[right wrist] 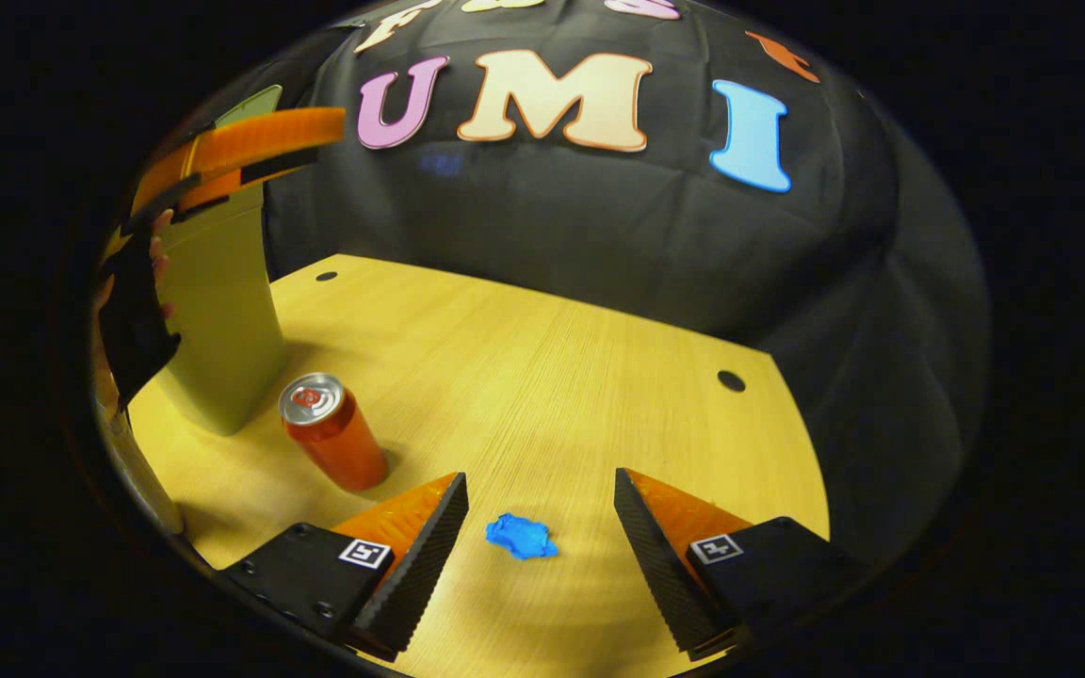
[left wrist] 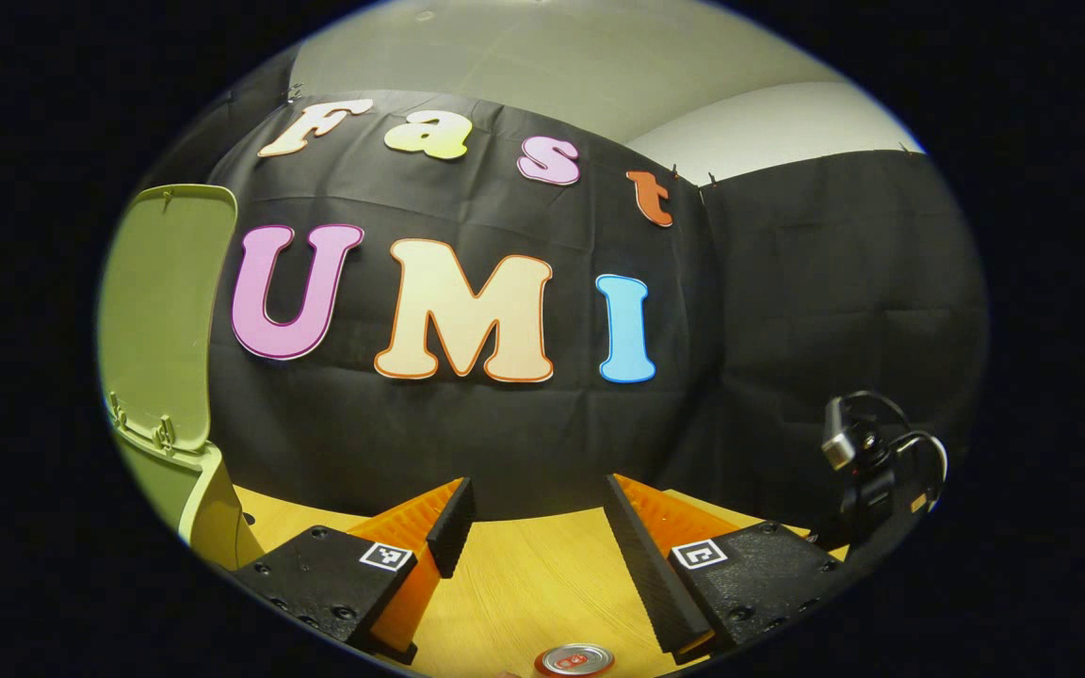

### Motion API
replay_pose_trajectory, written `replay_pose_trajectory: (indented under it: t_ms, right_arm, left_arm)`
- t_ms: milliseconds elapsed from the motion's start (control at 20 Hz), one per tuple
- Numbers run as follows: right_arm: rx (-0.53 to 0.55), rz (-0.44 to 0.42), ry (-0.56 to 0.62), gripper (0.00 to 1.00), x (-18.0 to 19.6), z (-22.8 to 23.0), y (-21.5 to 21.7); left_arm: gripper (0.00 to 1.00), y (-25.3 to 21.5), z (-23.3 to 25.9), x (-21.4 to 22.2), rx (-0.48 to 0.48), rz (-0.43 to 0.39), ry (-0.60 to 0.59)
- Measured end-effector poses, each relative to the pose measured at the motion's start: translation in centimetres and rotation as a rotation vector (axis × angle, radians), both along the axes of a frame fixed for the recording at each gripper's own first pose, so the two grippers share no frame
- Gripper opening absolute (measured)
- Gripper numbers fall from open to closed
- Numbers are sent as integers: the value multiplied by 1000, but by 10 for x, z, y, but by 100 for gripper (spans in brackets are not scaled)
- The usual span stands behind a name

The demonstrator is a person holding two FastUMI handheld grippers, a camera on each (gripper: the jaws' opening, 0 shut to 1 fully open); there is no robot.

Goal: Press the lid of the desktop garbage bin to open it, pick up the crumpled paper on the desktop and throw it into the bin, then pick up the pop can on the desktop and drop it into the bin, and finally close the garbage bin lid.

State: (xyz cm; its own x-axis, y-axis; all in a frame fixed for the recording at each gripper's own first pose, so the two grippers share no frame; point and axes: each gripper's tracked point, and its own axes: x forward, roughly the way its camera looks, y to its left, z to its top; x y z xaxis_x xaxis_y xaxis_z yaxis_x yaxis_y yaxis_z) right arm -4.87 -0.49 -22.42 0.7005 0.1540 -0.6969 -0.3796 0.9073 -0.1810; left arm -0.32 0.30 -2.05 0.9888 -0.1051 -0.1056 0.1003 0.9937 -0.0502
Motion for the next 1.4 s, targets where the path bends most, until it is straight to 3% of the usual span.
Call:
replay_pose_trajectory:
  t_ms: [300,700,850,1000,1100,1150,1400]
  right_arm:
    - [-24,-15,188,100,-1,-48,-6]
    - [-18,-27,313,99,-2,-80,-4]
    - [-34,-21,329,83,-7,-85,0]
    - [-18,-21,323,35,-9,-82,4]
    - [-14,-25,305,31,-5,-77,1]
    - [-1,-23,303,22,-7,-74,4]
    - [42,-31,246,22,-15,-43,2]
  left_arm:
    - [84,1,-1,2,-11,2,0]
    - [84,0,1,1,-18,-5,-5]
    - [84,0,0,1,-17,-4,-6]
    - [84,-1,-1,1,-18,-8,-1]
    - [84,-2,-1,-1,-20,-11,4]
    - [84,-4,-2,-1,-22,-14,5]
    - [85,-11,6,-12,-25,-38,0]
